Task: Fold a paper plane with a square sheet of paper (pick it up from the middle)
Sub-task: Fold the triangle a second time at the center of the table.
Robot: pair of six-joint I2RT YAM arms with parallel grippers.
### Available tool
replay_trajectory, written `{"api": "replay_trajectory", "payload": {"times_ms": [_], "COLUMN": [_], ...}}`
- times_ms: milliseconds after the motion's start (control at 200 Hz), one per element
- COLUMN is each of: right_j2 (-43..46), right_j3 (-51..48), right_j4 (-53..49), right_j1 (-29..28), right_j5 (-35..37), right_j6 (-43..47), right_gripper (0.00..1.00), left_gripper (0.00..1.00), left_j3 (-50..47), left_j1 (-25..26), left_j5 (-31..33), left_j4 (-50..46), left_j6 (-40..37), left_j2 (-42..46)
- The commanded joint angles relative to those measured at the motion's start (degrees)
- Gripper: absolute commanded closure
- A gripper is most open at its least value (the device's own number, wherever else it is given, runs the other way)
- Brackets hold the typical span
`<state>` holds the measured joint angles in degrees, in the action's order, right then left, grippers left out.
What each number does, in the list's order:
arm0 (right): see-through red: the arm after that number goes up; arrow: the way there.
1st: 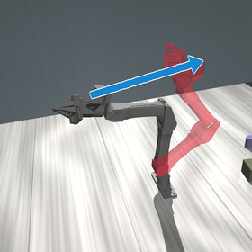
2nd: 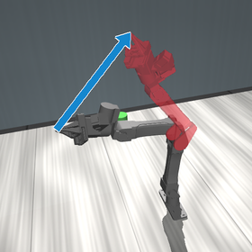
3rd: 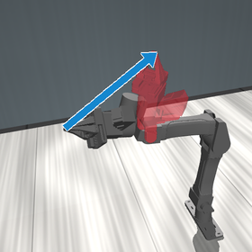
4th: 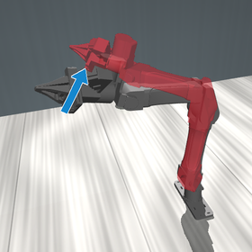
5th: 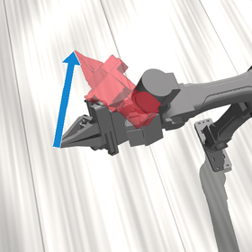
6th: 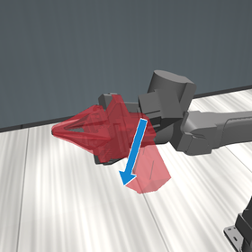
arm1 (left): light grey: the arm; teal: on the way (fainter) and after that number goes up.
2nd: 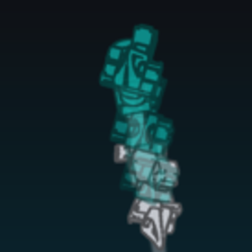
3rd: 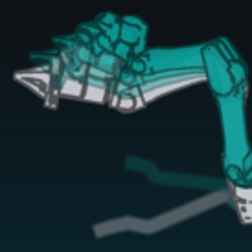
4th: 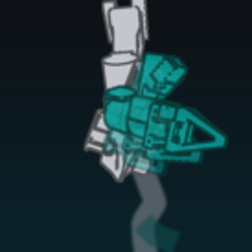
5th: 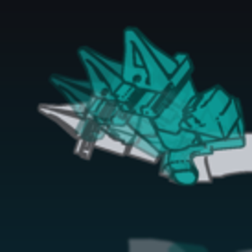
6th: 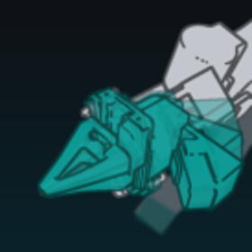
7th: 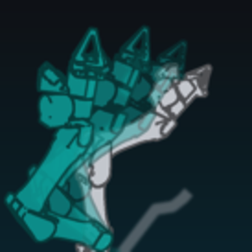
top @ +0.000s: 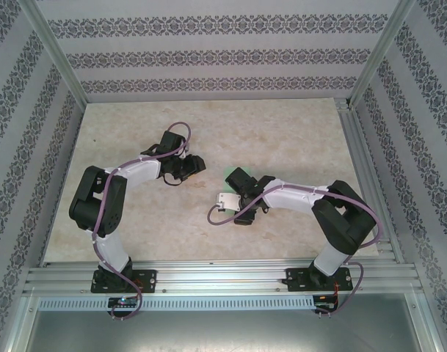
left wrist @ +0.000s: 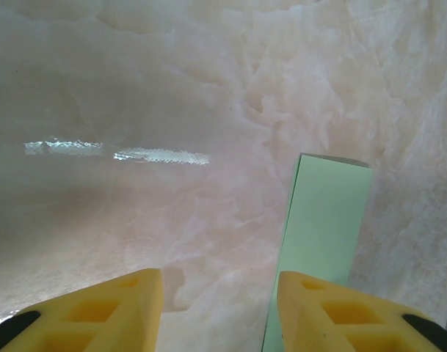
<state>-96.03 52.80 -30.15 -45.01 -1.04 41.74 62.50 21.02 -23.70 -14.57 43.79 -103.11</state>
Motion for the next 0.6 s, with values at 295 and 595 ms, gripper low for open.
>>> {"api": "replay_trajectory", "payload": {"times_ms": [295,595], "right_j2": [-1.7,1.7], "right_j3": [1.1,-0.4], "right_j4": [6.6,6.7], "right_j1": [-1.4,-1.4], "right_j5": [6.2,6.4], "right_j6": [-0.7,-1.4], "right_gripper": [0.45,0.6], "left_gripper": [0.54,0.53], "left_j3": [-1.2,-1.0], "left_j1": [-0.6,-0.6], "left_j5": [-1.3,-1.6], "left_j4": [2.1,2.2], "left_j6": [0.1,0.4], "left_j2": [1.2,1.0]}}
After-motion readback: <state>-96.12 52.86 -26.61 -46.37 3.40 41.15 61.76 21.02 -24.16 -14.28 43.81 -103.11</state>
